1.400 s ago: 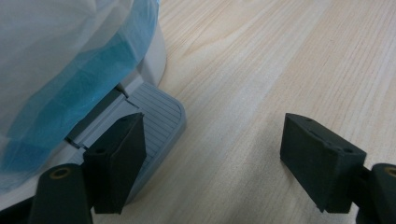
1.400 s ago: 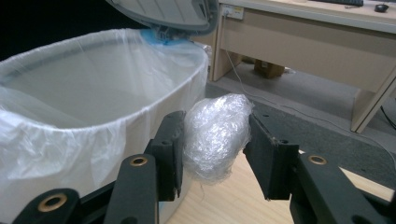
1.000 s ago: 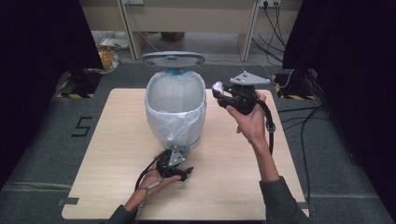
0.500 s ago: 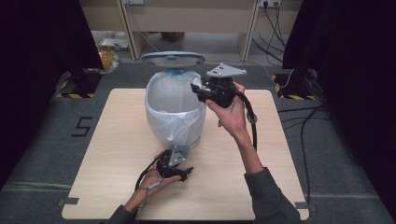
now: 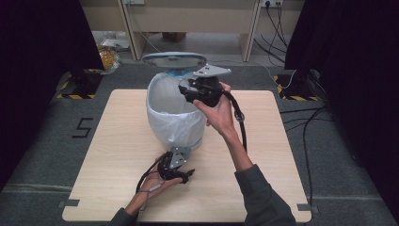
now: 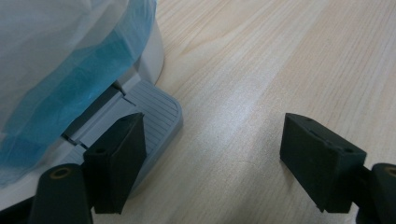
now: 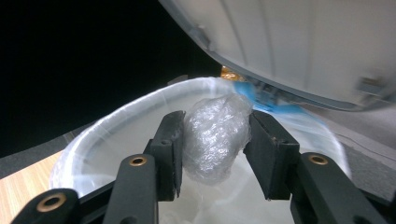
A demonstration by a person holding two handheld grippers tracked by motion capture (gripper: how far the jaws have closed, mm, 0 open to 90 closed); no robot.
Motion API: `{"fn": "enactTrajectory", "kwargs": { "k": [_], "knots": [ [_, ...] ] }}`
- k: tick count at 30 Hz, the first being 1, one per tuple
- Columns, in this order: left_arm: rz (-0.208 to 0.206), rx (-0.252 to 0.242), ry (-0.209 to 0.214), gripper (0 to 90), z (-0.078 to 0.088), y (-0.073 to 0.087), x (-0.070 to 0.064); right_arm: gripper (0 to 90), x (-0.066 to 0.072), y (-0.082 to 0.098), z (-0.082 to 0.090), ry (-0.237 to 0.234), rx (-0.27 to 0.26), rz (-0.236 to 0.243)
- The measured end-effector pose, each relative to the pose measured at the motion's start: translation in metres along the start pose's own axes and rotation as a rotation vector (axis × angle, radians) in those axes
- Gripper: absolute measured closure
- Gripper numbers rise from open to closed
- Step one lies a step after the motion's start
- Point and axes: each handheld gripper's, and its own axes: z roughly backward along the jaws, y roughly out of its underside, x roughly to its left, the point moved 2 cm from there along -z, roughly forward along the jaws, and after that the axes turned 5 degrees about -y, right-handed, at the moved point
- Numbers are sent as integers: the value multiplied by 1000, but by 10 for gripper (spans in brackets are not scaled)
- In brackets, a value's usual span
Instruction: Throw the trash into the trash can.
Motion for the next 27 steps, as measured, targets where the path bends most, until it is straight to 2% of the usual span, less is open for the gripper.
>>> {"fn": "enactTrajectory", "kwargs": {
  "k": [1,3,4,7,10,15,19,27],
  "knots": [
    [-1,1,0,217,0,0,0,550,1,-1,-4,-7,1,-2],
    [-1,-2,0,217,0,0,0,406,3,0,-15,-16,21,-22],
    [-1,-2,-1,217,0,0,0,364,4,1,-18,-16,35,-30],
    [-1,-2,1,217,0,0,0,333,6,4,-22,-9,46,-27],
    [-1,-2,0,217,0,0,0,322,5,5,-18,1,41,-31],
    [-1,-3,0,217,0,0,0,290,0,6,-3,21,19,-43],
    [-1,-3,0,217,0,0,0,290,-6,8,11,44,14,-34],
    [3,-5,0,217,0,0,0,290,-26,25,42,89,2,-59]
  ]
}}
